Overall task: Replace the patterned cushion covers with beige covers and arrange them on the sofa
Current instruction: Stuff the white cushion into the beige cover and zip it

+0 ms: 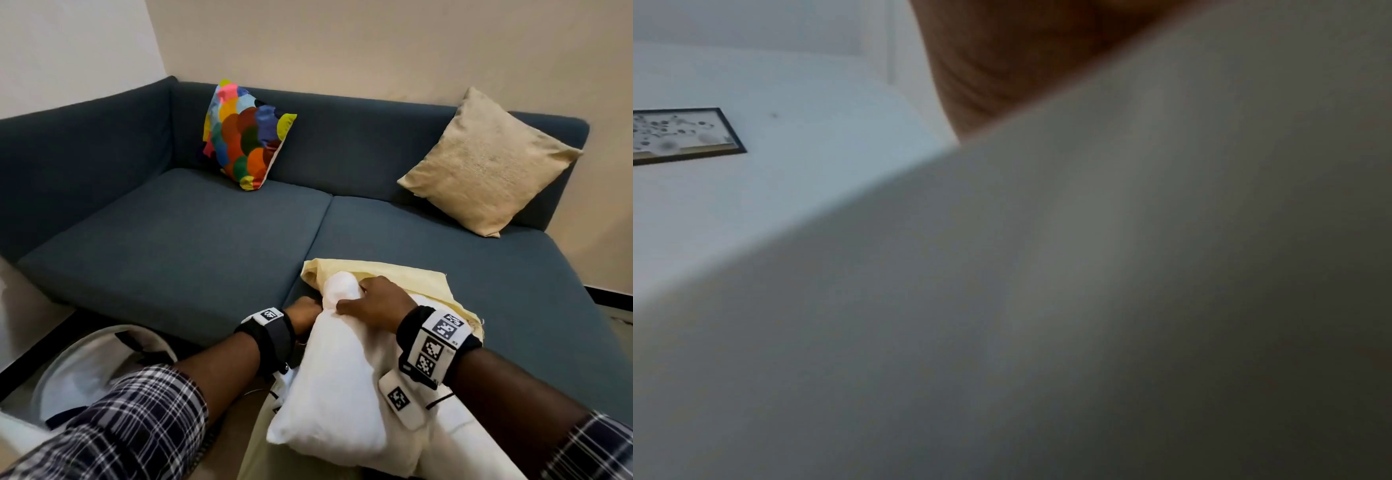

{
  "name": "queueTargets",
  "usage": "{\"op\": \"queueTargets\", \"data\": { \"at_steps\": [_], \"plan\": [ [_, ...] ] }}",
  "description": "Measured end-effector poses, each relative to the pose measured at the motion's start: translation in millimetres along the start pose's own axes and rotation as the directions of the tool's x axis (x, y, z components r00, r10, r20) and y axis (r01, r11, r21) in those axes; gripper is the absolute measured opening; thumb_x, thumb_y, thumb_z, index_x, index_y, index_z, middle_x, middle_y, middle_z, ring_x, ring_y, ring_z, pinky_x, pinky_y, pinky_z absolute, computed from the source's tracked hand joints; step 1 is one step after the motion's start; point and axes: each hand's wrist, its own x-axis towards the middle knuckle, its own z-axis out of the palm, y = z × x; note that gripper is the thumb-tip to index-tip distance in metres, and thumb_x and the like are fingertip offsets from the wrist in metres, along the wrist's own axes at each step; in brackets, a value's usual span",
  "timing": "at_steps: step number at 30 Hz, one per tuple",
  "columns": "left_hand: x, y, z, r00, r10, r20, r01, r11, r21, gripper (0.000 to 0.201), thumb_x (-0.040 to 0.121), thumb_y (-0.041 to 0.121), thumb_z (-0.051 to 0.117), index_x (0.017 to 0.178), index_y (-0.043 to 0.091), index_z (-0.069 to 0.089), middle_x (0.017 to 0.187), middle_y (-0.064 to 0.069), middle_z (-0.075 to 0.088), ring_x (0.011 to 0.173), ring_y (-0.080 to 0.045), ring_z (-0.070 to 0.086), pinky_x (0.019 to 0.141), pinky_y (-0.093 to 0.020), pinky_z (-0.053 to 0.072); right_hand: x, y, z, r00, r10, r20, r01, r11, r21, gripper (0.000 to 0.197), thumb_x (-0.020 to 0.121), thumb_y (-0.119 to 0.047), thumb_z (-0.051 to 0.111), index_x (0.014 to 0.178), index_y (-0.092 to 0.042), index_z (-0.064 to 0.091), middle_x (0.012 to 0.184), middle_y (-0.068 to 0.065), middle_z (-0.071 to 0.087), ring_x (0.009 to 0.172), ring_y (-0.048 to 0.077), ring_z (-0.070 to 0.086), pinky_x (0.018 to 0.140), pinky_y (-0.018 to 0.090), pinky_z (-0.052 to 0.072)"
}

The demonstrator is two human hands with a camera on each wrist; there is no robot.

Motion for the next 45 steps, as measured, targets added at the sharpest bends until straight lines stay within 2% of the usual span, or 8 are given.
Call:
{"op": "queueTargets", "data": {
  "at_steps": [7, 12, 21, 28, 33, 38, 41, 45],
  "plan": [
    [14.0, -4.1, 8.0, 0.998, 0.030, -0.059, -0.009, 0.946, 0.323, 0.026, 0.095, 0.006, 0.054, 0.117, -0.006, 0.064, 0.119, -0.021, 0.066, 0.086, -0.023, 0.056, 0.060, -0.028, 0.045, 6.1, 7.6, 12.6, 0.996, -0.078, 0.036, 0.077, 0.997, 0.015, 0.019, 0.084, -0.034, 0.057, 0.079, -0.017, 0.065, 0.084, 0.004, 0.067, 0.082, 0.026, 0.061, 0.064, 0.031, 0.041],
    [10.1, -12.3, 1.3, 0.993, 0.117, -0.009, -0.109, 0.949, 0.297, 0.011, 0.093, 0.007, 0.059, 0.095, 0.005, 0.069, 0.099, -0.014, 0.071, 0.079, -0.019, 0.061, 0.078, -0.037, 0.052, 1.5, 3.4, 13.9, 0.977, -0.150, -0.152, 0.118, 0.973, -0.199, 0.023, 0.094, -0.033, 0.047, 0.096, -0.022, 0.067, 0.103, 0.004, 0.069, 0.096, 0.032, 0.062, 0.071, 0.032, 0.040],
    [-28.6, -2.0, -25.1, 0.886, 0.426, 0.187, -0.464, 0.827, 0.316, 0.029, 0.103, 0.032, 0.051, 0.114, 0.014, 0.071, 0.114, -0.008, 0.072, 0.095, -0.013, 0.065, 0.093, -0.036, 0.051, 25.6, -1.1, -4.9, 0.907, -0.256, -0.334, 0.161, 0.944, -0.287, 0.032, 0.091, -0.016, 0.043, 0.115, -0.024, 0.064, 0.116, 0.007, 0.065, 0.104, 0.034, 0.064, 0.077, 0.035, 0.047],
    [-33.9, -23.7, -43.7, 0.944, 0.244, 0.221, -0.328, 0.755, 0.568, 0.024, 0.093, 0.027, 0.050, 0.091, 0.034, 0.072, 0.101, 0.002, 0.076, 0.084, -0.011, 0.064, 0.087, -0.039, 0.055, 24.1, 1.3, 28.2, 0.980, -0.133, 0.145, 0.167, 0.952, -0.256, 0.069, 0.082, -0.085, 0.032, 0.145, -0.057, 0.036, 0.153, 0.000, 0.035, 0.148, 0.029, 0.020, 0.110, 0.059, 0.018],
    [-41.4, -32.6, -40.4, 0.914, 0.275, 0.300, -0.407, 0.633, 0.659, 0.022, 0.100, 0.022, 0.052, 0.108, 0.024, 0.072, 0.112, 0.010, 0.071, 0.101, -0.010, 0.067, 0.093, -0.030, 0.053, 34.9, 18.3, 47.6, 0.966, -0.111, 0.232, 0.196, 0.901, -0.387, 0.079, 0.080, -0.091, 0.018, 0.151, -0.061, 0.001, 0.167, -0.006, -0.021, 0.153, 0.036, -0.020, 0.112, 0.073, -0.009],
    [-43.0, -26.9, -45.0, 0.925, 0.184, 0.333, -0.380, 0.464, 0.800, 0.020, 0.098, 0.017, 0.052, 0.097, 0.010, 0.070, 0.092, 0.002, 0.070, 0.082, -0.015, 0.063, 0.074, -0.027, 0.049, 38.9, 11.0, 48.4, 0.970, -0.124, 0.209, 0.195, 0.913, -0.360, 0.077, 0.087, -0.083, 0.025, 0.154, -0.054, 0.002, 0.169, -0.007, -0.010, 0.155, 0.035, -0.008, 0.115, 0.070, -0.004],
    [-36.7, 11.4, -49.6, 0.970, 0.240, 0.038, -0.100, 0.253, 0.962, 0.027, 0.087, 0.033, 0.057, 0.071, 0.011, 0.057, 0.063, 0.003, 0.052, 0.062, -0.018, 0.050, 0.057, -0.025, 0.038, 30.6, 10.8, 38.1, 0.946, -0.237, 0.221, 0.279, 0.942, -0.186, 0.076, 0.091, -0.070, 0.046, 0.157, -0.043, 0.019, 0.167, -0.004, 0.019, 0.154, 0.030, 0.014, 0.121, 0.056, 0.013],
    [-19.5, 63.4, -17.7, 0.858, 0.508, -0.079, -0.049, 0.234, 0.971, 0.025, 0.085, 0.040, 0.057, 0.086, 0.016, 0.062, 0.092, -0.005, 0.067, 0.085, -0.030, 0.064, 0.068, -0.029, 0.048, 17.3, 39.3, 1.8, 0.968, -0.235, 0.090, 0.240, 0.969, -0.057, 0.055, 0.094, -0.050, 0.061, 0.141, -0.022, 0.056, 0.146, 0.000, 0.055, 0.134, 0.022, 0.049, 0.107, 0.030, 0.037]
  ]
}}
